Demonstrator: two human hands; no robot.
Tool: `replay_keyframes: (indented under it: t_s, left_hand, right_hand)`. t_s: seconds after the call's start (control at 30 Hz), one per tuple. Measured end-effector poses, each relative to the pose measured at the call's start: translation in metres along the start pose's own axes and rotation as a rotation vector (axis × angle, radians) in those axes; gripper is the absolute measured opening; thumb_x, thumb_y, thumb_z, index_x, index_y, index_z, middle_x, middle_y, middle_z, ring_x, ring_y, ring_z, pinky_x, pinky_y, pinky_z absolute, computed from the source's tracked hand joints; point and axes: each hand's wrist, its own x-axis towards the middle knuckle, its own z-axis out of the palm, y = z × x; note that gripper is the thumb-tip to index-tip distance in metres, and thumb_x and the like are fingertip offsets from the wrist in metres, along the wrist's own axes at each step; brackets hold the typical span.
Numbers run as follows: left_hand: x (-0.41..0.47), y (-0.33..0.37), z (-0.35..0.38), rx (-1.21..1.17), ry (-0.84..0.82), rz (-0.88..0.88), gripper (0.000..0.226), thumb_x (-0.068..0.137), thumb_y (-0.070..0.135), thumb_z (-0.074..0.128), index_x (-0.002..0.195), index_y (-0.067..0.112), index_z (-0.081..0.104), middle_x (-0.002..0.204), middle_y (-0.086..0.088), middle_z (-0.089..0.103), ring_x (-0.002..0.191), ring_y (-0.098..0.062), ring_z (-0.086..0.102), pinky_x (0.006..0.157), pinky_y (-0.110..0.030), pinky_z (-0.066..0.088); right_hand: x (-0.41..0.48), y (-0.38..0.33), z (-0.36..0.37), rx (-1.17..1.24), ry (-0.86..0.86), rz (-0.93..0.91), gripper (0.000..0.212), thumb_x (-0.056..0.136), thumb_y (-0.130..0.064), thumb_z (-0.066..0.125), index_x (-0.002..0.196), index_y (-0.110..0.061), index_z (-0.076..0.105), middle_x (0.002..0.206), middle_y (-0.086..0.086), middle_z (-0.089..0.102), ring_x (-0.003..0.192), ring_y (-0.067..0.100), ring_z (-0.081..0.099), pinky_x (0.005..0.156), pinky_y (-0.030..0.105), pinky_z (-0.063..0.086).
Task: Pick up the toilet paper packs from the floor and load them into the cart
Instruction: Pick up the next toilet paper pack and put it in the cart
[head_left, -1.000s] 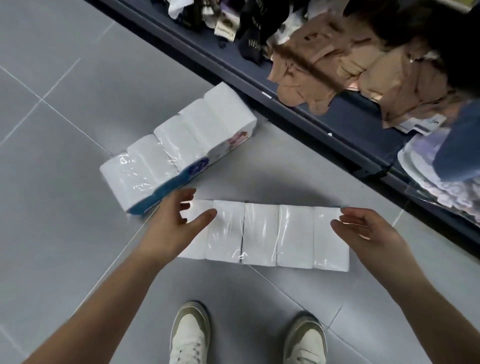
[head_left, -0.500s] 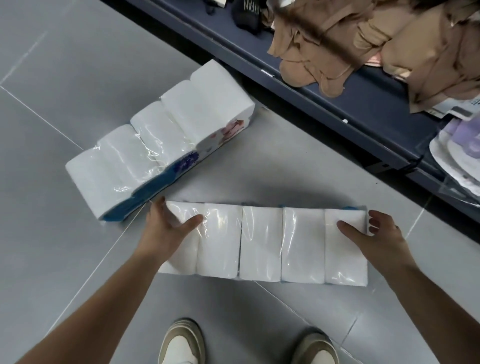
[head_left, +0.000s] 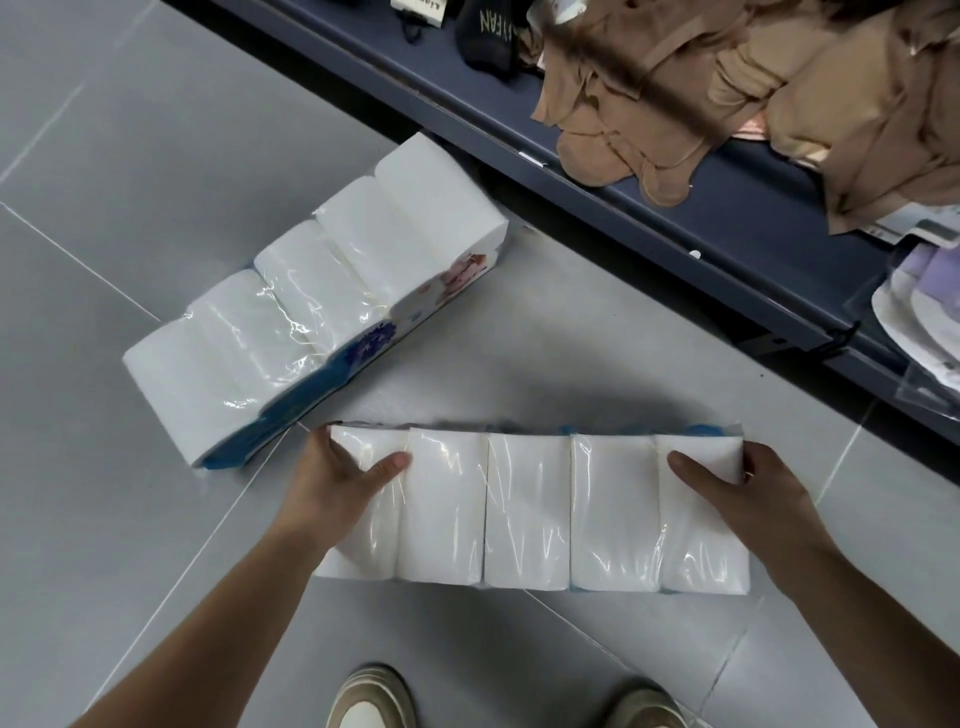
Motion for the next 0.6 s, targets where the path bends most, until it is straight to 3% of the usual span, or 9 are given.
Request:
replay_keyframes:
  t_s: [0.17,0.33,0.43,0.6]
  left_hand:
    - [-0.017,0.002,-0.003,-0.092,0.051,0.080,0.058,0.076,0.030,0.089,0.116,0.015,0.049,0.083,0.009,0.048,0.074,-0.004,0.049,0.064,-0.021,0.036]
    - [-0.031,0.010,-0.007,-0.194,0.077,0.176,0.065,0.074,0.021,0.091,0.121,0.026,0.046,0.094,0.020,0.053,0.080,0.006,0.052,0.071,-0.015,0.039]
    - [-0.037,0.013,-0.012,-0.252,0.097,0.228,0.076,0.070,0.019,0.093,0.126,0.032,0.044,0.108,0.024,0.057,0.094,0.012,0.055,0.081,-0.018,0.043]
    - [-0.043,0.005,-0.020,-0.333,0.124,0.284,0.090,0.064,0.015,0.097,0.134,0.033,0.044,0.132,0.012,0.061,0.116,0.000,0.062,0.100,-0.030,0.049]
  right_hand:
    - [-0.013,-0.002,-0.005,0.022,0.009,-0.051,0.068,0.074,-0.051,0.084,0.125,-0.017,0.054,0.110,0.005,0.065,0.100,0.030,0.064,0.088,0.048,0.056]
    - [-0.026,-0.003,-0.010,0.118,0.045,-0.100,0.066,0.074,-0.046,0.086,0.126,-0.022,0.054,0.111,-0.001,0.067,0.099,0.024,0.066,0.083,0.044,0.057]
    - [-0.031,-0.002,-0.013,0.199,0.070,-0.143,0.070,0.072,-0.045,0.087,0.131,-0.025,0.053,0.115,-0.002,0.068,0.100,0.020,0.067,0.082,0.039,0.057]
    - [-0.040,0.009,-0.016,0.279,0.076,-0.201,0.067,0.068,-0.039,0.091,0.124,-0.032,0.054,0.115,-0.010,0.072,0.103,0.013,0.071,0.090,0.044,0.059]
